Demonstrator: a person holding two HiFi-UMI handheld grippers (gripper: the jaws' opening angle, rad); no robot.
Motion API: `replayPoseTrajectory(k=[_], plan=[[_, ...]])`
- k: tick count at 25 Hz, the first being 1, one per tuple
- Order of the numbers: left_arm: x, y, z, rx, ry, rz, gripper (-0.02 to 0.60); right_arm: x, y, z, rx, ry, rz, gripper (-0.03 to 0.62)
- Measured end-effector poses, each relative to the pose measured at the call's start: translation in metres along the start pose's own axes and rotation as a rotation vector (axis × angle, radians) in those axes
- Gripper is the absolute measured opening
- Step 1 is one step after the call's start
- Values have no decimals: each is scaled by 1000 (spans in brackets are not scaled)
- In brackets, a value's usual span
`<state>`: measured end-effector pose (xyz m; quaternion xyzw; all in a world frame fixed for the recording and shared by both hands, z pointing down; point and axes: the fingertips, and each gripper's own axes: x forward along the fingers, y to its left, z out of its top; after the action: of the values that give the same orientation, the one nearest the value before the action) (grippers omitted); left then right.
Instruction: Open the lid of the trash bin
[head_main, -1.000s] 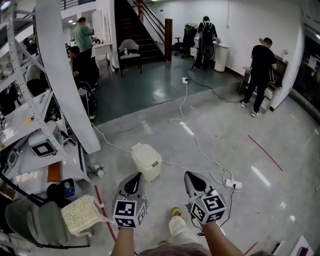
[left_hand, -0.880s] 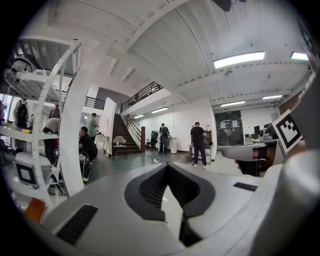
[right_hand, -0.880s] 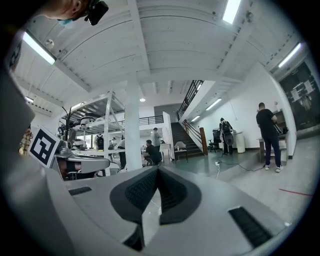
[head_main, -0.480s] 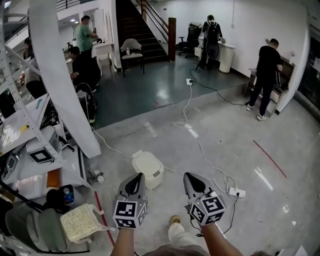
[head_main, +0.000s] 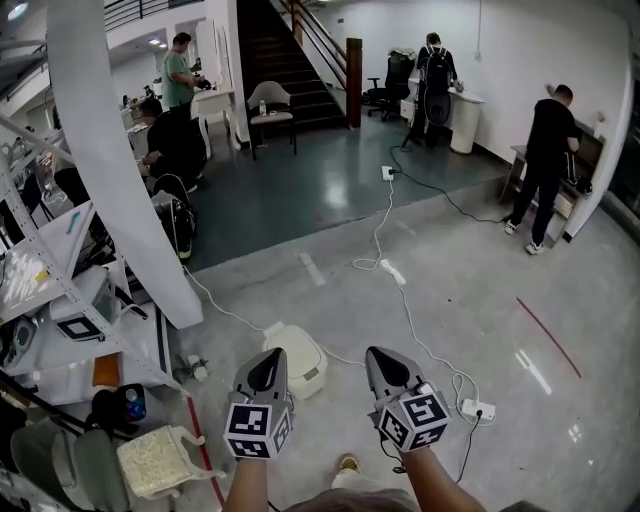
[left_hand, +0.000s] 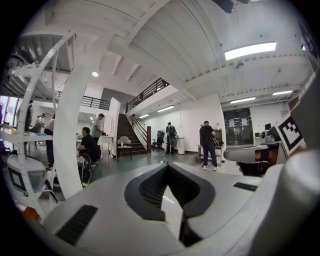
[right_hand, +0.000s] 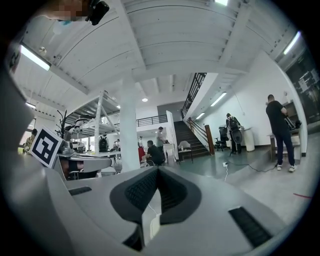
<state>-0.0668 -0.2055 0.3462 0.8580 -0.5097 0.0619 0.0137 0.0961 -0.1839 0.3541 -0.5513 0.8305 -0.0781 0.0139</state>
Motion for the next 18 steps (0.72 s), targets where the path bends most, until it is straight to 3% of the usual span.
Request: replayPoseTrajectory(k=[7, 18], plan=[[44, 13, 15, -2, -28, 50, 0, 43, -33, 8, 2, -2, 45, 35], [98, 42, 33, 25, -88, 59, 0, 111, -58, 19, -9, -5, 58, 35]])
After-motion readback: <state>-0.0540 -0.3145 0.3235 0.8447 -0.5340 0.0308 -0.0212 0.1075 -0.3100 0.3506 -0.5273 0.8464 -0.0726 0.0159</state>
